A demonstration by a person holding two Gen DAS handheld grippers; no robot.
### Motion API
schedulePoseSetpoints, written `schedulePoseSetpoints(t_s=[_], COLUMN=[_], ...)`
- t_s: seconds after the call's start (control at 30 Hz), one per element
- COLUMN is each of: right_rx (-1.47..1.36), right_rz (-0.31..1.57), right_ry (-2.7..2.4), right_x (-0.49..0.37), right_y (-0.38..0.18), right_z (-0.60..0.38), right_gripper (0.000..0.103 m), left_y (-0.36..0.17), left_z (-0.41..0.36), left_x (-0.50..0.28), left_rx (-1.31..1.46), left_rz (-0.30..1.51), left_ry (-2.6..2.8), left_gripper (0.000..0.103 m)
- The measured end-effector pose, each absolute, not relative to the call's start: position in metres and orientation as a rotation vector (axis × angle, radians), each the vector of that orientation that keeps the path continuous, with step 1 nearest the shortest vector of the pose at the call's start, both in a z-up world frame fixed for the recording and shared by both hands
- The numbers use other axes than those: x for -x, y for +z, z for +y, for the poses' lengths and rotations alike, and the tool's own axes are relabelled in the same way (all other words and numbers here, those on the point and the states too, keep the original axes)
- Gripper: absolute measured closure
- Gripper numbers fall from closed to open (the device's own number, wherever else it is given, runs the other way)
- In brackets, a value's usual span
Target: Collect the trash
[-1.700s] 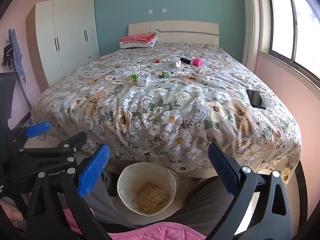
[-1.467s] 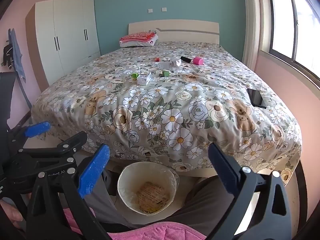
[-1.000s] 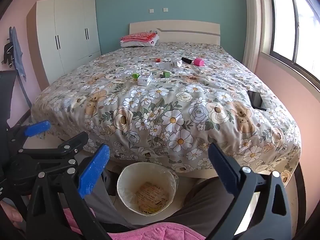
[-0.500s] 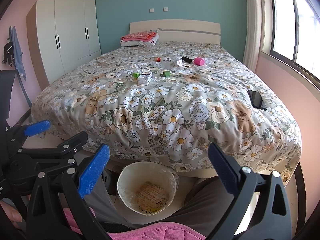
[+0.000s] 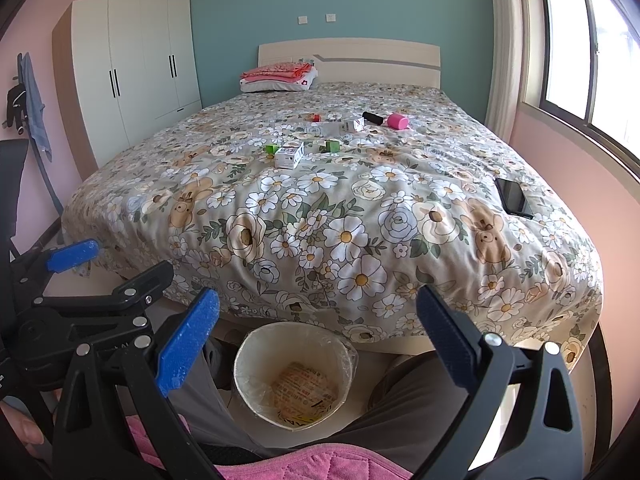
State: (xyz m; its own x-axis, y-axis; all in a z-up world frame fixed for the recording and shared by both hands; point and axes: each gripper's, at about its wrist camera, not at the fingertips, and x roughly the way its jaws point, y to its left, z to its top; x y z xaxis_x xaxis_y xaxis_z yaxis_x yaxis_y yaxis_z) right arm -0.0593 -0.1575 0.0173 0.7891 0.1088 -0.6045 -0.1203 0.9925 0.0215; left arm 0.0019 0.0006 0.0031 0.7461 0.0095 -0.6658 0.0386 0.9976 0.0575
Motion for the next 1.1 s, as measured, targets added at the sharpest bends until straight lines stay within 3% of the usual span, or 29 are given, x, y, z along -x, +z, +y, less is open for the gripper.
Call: schedulePoseSetpoints(t_s=[1.1], right_rx=[0.020], right_rz=[0.651], right_ry=[0.127], right_x=[0.0622], right_y=[0.0118], right_z=[-0.1559], right_gripper=[0.007], left_y=[-0.0031], left_z=[0.0096], left_x=[0.0002], left_rx=[-0.069], left_rz=[0.727], left_ry=[-0.014], left_gripper=[0.003])
